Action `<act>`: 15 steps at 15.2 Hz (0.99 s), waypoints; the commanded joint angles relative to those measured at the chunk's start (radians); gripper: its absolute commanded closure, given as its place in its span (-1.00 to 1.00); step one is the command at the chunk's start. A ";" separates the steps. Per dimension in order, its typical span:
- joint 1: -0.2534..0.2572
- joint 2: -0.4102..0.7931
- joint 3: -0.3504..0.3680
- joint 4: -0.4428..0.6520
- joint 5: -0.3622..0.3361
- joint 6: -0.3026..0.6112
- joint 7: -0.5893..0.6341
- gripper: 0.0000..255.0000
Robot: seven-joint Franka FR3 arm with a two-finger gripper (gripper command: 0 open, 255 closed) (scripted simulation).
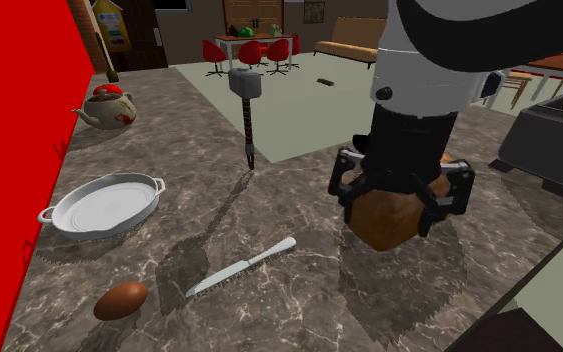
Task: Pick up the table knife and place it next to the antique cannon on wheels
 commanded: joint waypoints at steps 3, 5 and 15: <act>-0.040 0.087 0.144 0.025 0.061 0.096 0.209 -1.00; -0.072 0.143 0.217 0.050 0.075 0.144 0.309 -1.00; -0.406 0.590 0.703 0.258 -0.141 0.396 0.932 -1.00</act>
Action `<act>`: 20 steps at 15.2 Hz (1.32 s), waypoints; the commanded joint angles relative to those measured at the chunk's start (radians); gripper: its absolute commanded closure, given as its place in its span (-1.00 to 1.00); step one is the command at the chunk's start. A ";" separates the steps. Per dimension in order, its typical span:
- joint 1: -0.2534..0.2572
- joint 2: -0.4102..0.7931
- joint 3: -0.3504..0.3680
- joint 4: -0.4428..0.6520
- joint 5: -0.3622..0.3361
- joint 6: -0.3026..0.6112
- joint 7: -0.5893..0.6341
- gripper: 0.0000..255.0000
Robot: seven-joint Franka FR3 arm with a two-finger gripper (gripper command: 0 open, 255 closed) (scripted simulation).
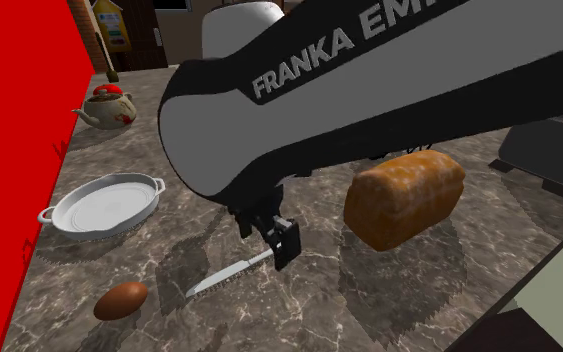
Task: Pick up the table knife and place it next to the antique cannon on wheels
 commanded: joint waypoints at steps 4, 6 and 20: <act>0.007 0.508 0.104 0.155 -0.544 0.040 0.584 -1.00; 0.057 0.503 0.047 0.141 -0.537 0.068 0.578 -1.00; 0.106 0.556 -0.007 0.111 -0.602 0.124 0.621 -1.00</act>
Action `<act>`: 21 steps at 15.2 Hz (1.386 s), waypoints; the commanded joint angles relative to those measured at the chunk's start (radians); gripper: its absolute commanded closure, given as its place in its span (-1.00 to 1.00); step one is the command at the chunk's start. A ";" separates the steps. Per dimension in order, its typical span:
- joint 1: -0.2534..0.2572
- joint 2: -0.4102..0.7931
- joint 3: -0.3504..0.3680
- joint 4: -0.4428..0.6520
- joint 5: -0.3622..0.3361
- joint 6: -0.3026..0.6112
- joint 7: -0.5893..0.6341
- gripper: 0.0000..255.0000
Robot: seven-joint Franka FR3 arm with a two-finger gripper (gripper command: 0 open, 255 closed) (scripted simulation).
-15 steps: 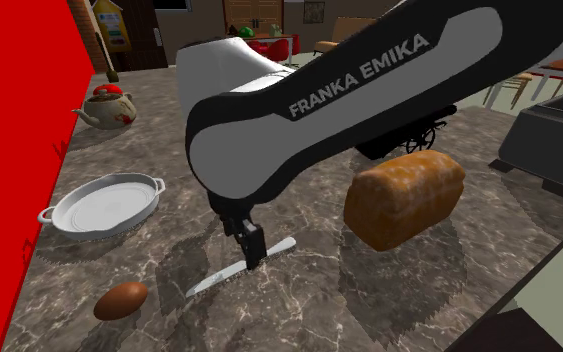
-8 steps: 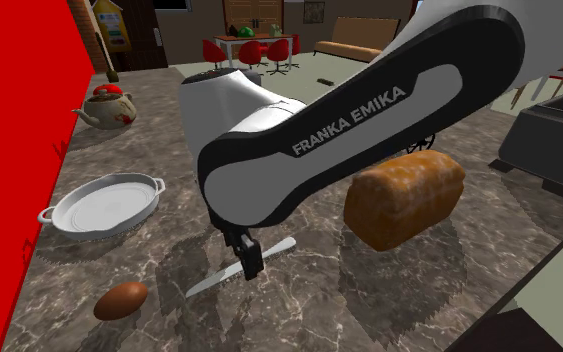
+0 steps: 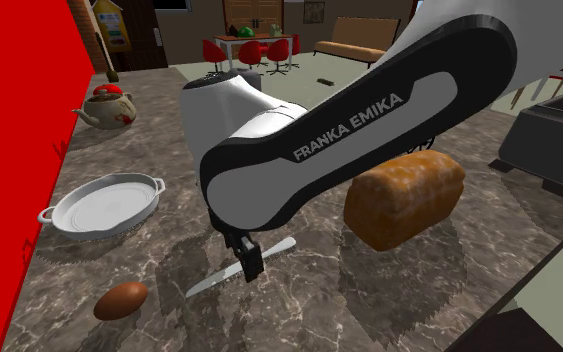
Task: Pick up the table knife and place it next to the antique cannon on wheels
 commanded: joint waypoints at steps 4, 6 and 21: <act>0.000 0.000 0.000 0.000 0.000 0.000 0.000 1.00; 0.000 0.000 0.000 0.000 0.000 0.000 0.000 1.00; -0.103 -0.116 0.105 0.059 0.136 -0.111 -0.091 1.00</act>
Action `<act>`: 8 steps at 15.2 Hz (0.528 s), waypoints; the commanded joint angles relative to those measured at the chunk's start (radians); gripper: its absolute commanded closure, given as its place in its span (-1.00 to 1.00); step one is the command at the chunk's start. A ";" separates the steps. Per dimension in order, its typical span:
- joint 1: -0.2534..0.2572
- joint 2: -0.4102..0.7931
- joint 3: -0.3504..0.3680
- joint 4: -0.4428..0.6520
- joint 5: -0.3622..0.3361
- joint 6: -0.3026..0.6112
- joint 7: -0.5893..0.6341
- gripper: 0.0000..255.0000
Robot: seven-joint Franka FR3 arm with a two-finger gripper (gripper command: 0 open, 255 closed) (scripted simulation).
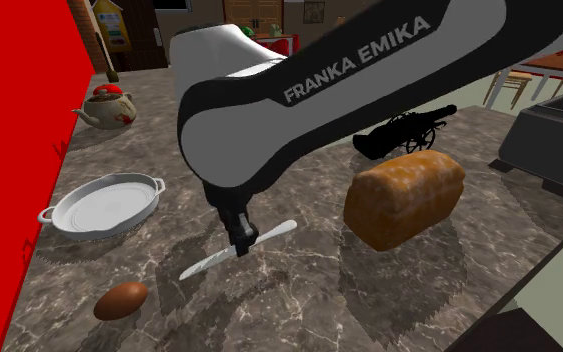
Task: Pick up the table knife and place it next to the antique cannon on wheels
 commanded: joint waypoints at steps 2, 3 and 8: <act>-0.023 -0.030 0.023 0.023 0.035 -0.035 -0.023 1.00; -0.032 -0.040 0.031 0.030 0.047 -0.046 -0.031 1.00; -0.073 -0.094 0.063 0.071 0.107 -0.103 -0.073 1.00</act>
